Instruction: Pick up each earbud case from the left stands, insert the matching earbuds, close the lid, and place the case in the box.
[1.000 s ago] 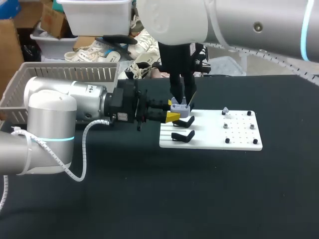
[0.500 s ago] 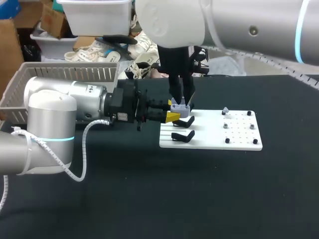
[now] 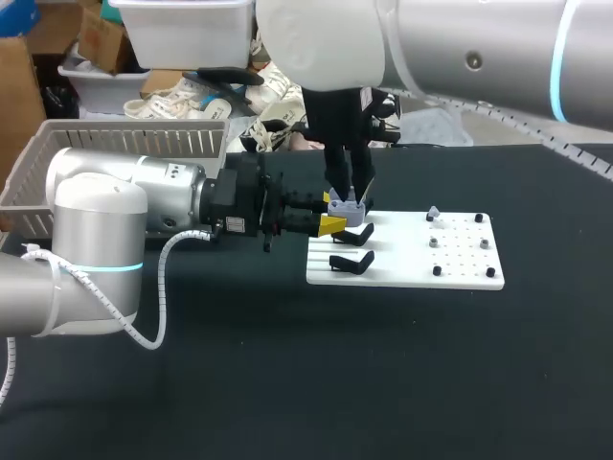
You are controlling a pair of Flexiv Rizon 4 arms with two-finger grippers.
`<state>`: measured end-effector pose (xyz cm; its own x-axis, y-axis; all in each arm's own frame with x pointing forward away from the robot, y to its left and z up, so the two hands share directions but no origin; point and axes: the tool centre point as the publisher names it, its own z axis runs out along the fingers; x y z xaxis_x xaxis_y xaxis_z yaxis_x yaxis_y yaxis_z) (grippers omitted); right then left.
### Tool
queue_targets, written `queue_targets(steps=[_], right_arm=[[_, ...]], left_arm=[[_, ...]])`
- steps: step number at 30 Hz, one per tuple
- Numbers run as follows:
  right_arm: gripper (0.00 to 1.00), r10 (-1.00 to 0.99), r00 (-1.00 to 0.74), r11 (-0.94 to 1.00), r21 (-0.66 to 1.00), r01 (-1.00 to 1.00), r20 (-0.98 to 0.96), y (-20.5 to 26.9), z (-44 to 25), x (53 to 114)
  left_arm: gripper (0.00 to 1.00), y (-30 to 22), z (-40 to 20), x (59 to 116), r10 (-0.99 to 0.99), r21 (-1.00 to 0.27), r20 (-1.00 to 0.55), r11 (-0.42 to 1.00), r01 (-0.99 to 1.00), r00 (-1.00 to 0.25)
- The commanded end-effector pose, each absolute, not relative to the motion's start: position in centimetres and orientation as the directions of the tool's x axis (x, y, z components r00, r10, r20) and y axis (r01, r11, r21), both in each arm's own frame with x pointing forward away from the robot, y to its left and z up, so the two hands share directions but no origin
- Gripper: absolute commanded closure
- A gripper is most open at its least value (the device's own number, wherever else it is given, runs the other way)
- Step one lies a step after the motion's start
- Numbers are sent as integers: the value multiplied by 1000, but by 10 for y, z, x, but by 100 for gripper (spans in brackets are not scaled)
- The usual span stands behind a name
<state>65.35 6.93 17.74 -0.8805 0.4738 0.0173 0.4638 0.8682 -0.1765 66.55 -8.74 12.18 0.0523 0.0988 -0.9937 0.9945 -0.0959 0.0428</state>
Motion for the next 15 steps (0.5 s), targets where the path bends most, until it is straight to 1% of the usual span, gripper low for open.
queue_targets(steps=[1, 15], right_arm=[[100, 475, -880, 867, -185, 463, 21, 72, 177, 656], [100, 482, -876, 859, -208, 468, 19, 71, 170, 657]], left_arm=[[100, -88, 121, 664, 99, 45, -994, -90, 995, 54], [100, -88, 121, 664, 99, 45, -994, -90, 995, 54]])
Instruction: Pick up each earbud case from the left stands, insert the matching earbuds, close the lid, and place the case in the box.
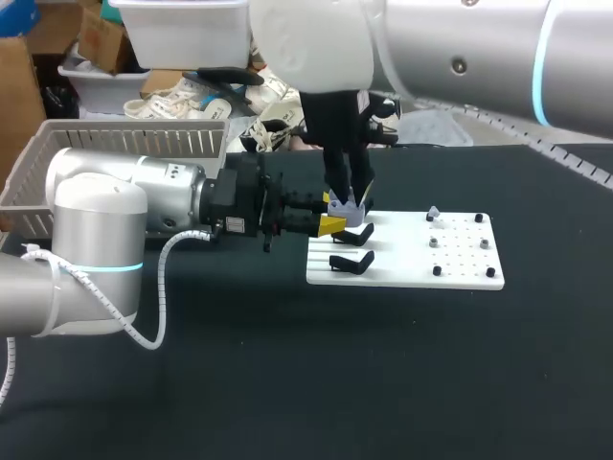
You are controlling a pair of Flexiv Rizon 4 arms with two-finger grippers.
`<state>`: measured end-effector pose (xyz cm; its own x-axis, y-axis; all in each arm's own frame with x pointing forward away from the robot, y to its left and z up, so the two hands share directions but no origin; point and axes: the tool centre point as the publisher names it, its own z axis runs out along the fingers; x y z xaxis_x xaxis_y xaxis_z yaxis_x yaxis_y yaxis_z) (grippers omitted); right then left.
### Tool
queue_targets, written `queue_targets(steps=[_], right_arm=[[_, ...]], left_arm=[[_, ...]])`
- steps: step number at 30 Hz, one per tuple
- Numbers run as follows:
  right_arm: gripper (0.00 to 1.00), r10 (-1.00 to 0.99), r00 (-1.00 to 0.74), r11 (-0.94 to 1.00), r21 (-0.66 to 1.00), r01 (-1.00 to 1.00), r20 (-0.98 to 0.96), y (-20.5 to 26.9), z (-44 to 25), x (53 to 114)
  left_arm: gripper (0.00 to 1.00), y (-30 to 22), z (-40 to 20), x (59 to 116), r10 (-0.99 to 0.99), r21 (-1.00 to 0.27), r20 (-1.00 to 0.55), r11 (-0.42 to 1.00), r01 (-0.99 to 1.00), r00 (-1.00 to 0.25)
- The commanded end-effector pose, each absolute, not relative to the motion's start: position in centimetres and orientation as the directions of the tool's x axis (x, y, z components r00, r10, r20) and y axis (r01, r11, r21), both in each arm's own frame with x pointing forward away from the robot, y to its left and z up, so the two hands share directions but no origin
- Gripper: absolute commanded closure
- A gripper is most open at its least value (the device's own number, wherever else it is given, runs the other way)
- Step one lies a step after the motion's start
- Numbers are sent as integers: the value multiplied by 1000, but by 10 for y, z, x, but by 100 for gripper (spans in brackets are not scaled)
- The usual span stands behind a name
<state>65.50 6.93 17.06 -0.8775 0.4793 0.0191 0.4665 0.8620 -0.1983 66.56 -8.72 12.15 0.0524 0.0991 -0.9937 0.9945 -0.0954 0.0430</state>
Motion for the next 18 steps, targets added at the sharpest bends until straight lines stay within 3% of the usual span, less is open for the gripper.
queue_targets(steps=[1, 12, 16, 18], right_arm=[[100, 482, -876, 859, -208, 468, 20, 71, 170, 657], [100, 484, -875, 855, -221, 469, 20, 70, 164, 657], [70, 487, -873, 854, -218, 472, 19, 68, 165, 656], [65, 491, -871, 853, -209, 477, 16, 66, 169, 654]], left_arm=[[100, -88, 121, 664, 99, 45, -994, -90, 995, 54], [100, -88, 121, 664, 99, 45, -994, -90, 995, 54], [100, -88, 121, 664, 99, 45, -994, -90, 995, 54], [100, -88, 121, 664, 99, 45, -994, -90, 995, 54]])
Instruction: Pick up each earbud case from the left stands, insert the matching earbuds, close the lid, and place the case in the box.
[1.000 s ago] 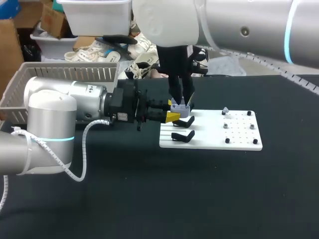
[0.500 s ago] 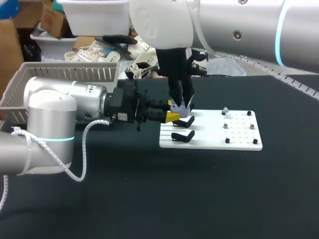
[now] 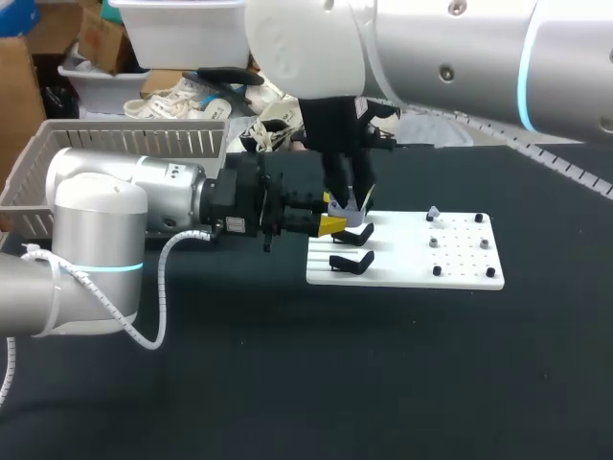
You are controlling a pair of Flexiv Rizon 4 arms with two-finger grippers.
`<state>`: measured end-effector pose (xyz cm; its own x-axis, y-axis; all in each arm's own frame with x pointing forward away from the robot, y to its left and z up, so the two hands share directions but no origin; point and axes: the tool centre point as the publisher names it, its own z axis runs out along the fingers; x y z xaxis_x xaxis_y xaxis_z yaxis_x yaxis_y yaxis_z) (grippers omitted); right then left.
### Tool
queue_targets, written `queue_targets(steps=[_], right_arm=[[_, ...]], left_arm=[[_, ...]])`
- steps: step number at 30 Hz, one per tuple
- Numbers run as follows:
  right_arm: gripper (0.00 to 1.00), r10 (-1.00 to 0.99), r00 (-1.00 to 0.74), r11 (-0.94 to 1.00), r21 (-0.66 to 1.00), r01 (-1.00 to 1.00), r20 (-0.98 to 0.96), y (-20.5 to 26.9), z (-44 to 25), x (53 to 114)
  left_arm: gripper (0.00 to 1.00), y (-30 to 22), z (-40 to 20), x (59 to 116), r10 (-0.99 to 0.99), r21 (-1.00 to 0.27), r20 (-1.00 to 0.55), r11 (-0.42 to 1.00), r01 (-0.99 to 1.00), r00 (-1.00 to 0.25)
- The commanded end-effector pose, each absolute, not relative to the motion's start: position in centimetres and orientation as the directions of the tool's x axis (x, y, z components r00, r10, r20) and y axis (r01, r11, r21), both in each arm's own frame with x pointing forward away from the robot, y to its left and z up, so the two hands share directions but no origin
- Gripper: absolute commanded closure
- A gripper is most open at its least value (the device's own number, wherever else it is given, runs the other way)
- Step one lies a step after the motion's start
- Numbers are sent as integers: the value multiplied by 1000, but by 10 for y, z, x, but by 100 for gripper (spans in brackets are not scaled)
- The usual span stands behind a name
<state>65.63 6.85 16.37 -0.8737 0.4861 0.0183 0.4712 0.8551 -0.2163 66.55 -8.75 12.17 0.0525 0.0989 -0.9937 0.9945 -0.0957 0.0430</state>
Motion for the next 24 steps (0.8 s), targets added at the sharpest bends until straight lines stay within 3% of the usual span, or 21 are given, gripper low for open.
queue_targets(steps=[1, 12, 17, 19, 21, 24], right_arm=[[62, 493, -870, 853, -205, 480, 14, 64, 170, 653], [58, 528, -848, 849, -33, 528, 35, 24, 194, 648], [56, 482, -875, 875, 77, 478, -52, 0, 196, 658], [51, 434, -895, 900, 81, 428, -105, -4, 195, 663], [35, 396, -908, 918, 83, 387, -140, -8, 193, 668], [34, 370, -913, 929, 58, 366, -172, -13, 186, 680]], left_arm=[[100, -88, 121, 664, 99, 45, -994, -90, 995, 54], [100, -88, 121, 664, 99, 45, -994, -90, 995, 54], [100, -88, 121, 664, 99, 45, -994, -90, 995, 54], [100, -88, 121, 664, 99, 45, -994, -90, 995, 54], [100, -88, 121, 664, 99, 45, -994, -90, 995, 54], [100, -88, 121, 664, 99, 45, -994, -90, 995, 54]])
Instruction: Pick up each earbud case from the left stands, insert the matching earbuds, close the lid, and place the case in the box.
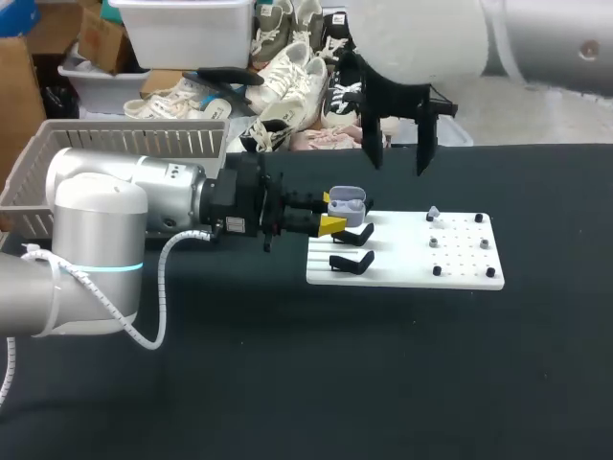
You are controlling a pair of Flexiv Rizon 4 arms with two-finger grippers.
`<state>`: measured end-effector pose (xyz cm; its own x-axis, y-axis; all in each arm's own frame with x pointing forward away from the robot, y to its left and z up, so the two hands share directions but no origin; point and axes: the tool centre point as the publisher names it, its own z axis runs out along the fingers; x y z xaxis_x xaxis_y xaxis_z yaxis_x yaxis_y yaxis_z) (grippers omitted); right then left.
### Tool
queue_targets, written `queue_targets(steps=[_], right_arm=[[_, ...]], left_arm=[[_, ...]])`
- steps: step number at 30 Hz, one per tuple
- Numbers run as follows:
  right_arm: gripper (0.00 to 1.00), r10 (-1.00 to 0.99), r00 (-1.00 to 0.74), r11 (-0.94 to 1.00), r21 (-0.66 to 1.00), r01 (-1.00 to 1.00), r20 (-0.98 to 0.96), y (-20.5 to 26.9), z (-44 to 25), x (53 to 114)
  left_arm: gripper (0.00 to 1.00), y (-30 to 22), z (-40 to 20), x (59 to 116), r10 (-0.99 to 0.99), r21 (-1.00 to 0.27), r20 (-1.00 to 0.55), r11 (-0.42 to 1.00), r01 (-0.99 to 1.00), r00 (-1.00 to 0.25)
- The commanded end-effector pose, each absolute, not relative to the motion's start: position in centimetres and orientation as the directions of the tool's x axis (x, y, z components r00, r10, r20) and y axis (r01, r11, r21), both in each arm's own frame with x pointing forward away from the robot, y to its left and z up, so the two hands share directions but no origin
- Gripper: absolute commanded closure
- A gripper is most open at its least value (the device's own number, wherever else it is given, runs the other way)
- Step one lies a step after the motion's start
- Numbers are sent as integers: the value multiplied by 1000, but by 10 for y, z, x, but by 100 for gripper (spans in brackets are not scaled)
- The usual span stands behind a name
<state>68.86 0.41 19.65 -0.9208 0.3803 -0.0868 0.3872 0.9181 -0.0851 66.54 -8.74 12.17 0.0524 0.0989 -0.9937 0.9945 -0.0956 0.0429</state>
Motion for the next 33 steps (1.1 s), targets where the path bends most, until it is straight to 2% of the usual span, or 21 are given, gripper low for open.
queue_targets(steps=[1, 5, 10, 15, 23, 27, 33], right_arm=[[34, 360, -915, 933, 47, 357, -184, -15, 183, 683], [35, 347, -912, 936, 27, 350, -219, -22, 169, 698], [28, 369, -905, 929, 40, 369, -211, -29, 149, 714], [30, 388, -899, 921, 64, 384, -200, -32, 127, 725], [36, 441, -871, 897, 91, 432, -214, -44, 103, 744], [45, 457, -860, 889, 99, 447, -227, -48, 93, 749], [34, 460, -861, 887, 152, 436, -218, -56, 84, 751]], left_arm=[[100, -88, 121, 664, 99, 45, -994, -90, 995, 54], [100, -88, 121, 664, 99, 45, -994, -90, 995, 54], [100, -88, 121, 664, 99, 45, -994, -90, 995, 54], [100, -88, 121, 664, 99, 45, -994, -90, 995, 54], [100, -88, 121, 664, 99, 45, -994, -90, 995, 54], [100, -88, 121, 664, 99, 45, -994, -90, 995, 54], [100, -88, 121, 664, 99, 45, -994, -90, 995, 54]])
